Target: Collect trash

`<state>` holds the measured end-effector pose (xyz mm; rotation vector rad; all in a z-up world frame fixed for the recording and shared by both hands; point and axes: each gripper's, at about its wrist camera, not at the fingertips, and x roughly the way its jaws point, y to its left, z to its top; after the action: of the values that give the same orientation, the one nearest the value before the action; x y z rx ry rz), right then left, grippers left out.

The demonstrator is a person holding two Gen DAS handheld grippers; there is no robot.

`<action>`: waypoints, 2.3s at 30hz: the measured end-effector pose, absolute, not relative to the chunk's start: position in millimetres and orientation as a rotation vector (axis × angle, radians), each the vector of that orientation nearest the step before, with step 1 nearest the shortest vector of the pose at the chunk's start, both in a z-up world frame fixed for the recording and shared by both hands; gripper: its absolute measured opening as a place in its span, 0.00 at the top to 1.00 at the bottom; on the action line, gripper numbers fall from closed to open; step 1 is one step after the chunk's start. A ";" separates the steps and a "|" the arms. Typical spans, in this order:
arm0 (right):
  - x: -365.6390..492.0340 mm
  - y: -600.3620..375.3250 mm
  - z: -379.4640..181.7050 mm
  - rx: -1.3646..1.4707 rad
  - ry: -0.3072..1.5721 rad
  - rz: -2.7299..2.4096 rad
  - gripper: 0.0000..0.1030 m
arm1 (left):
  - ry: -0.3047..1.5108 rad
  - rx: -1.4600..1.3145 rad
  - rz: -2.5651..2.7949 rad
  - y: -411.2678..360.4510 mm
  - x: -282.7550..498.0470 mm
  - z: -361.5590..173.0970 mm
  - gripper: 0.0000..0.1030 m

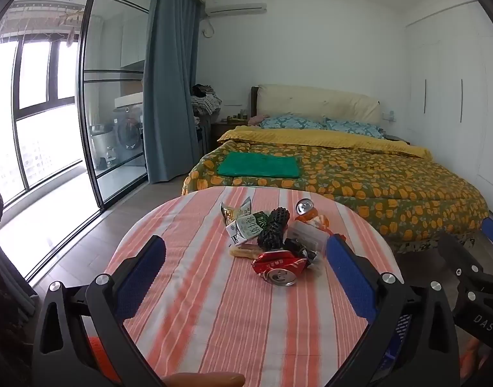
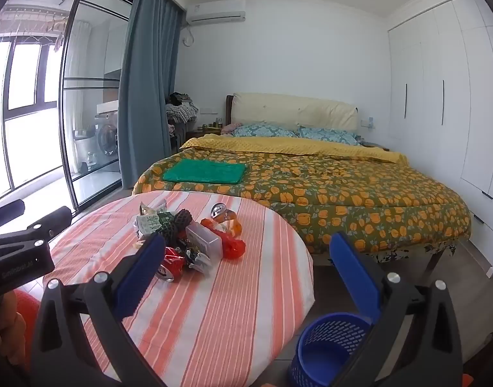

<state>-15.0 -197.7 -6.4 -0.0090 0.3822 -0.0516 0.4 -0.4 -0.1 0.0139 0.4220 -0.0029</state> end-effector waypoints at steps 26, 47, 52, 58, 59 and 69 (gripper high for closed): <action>-15.0 -197.2 -7.1 -0.017 0.385 -0.050 0.04 | 0.425 0.008 0.000 0.9 0.8 -0.2 0.04; -14.9 -196.6 -12.8 -0.015 0.384 -0.049 0.04 | 0.426 0.008 0.001 0.9 1.1 -0.3 0.04; -15.5 -196.6 -12.9 -0.016 0.383 -0.051 0.04 | 0.426 0.007 0.000 0.9 1.0 -0.2 0.04; -17.3 -196.1 -13.8 -0.013 0.382 -0.052 0.04 | 0.426 0.008 0.001 -2.0 -1.8 -0.9 0.04; -17.2 -196.3 -13.5 -0.013 0.382 -0.051 0.04 | 0.426 0.009 0.001 -2.1 -1.9 -1.0 0.04; -16.4 -196.2 -13.2 -0.012 0.382 -0.053 0.04 | 0.428 0.009 0.000 -2.3 -1.9 -1.3 0.04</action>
<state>-16.4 -196.2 -13.2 -0.0124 0.3824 -0.0526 -1.9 -2.3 -1.3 0.0091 0.4275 0.0004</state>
